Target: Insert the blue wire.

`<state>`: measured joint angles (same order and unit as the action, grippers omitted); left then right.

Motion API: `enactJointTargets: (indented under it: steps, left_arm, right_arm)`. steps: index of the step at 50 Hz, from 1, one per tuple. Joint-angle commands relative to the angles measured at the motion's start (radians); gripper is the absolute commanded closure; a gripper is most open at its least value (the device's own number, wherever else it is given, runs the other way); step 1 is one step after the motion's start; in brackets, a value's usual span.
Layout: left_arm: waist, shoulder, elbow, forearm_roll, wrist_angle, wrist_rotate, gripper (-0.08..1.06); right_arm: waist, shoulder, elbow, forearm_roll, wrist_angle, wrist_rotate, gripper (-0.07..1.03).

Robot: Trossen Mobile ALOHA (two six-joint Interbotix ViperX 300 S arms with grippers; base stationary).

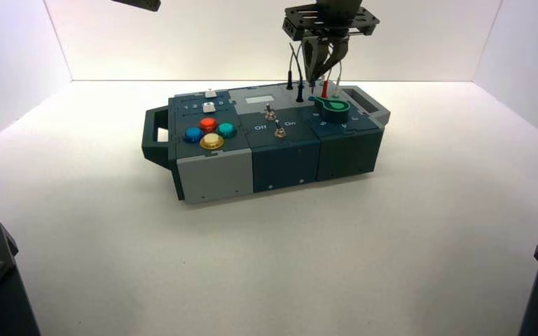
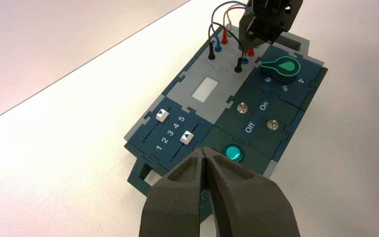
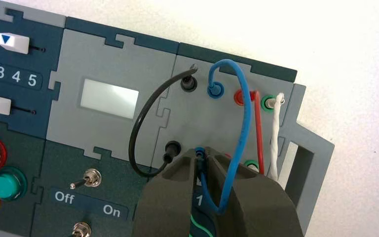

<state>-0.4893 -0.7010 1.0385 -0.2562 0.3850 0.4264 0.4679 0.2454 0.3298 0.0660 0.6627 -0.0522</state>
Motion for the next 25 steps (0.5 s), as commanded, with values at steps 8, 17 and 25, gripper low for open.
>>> enactJointTargets:
  steps: [8,17,25]
  left_arm:
    - [-0.003,-0.003,-0.025,0.003,-0.009,0.006,1.01]
    - [-0.002,-0.002,-0.026,0.005,-0.009,0.006,1.01]
    - [-0.003,0.000,-0.026,0.005,-0.011,0.005,1.01]
  right_arm:
    - [-0.005,-0.003,-0.026,0.002,-0.015,-0.003,0.98]
    - [-0.005,0.014,-0.026,0.000,-0.015,-0.003,0.98]
    - [-0.005,0.012,-0.023,0.000,-0.015,-0.003,0.98]
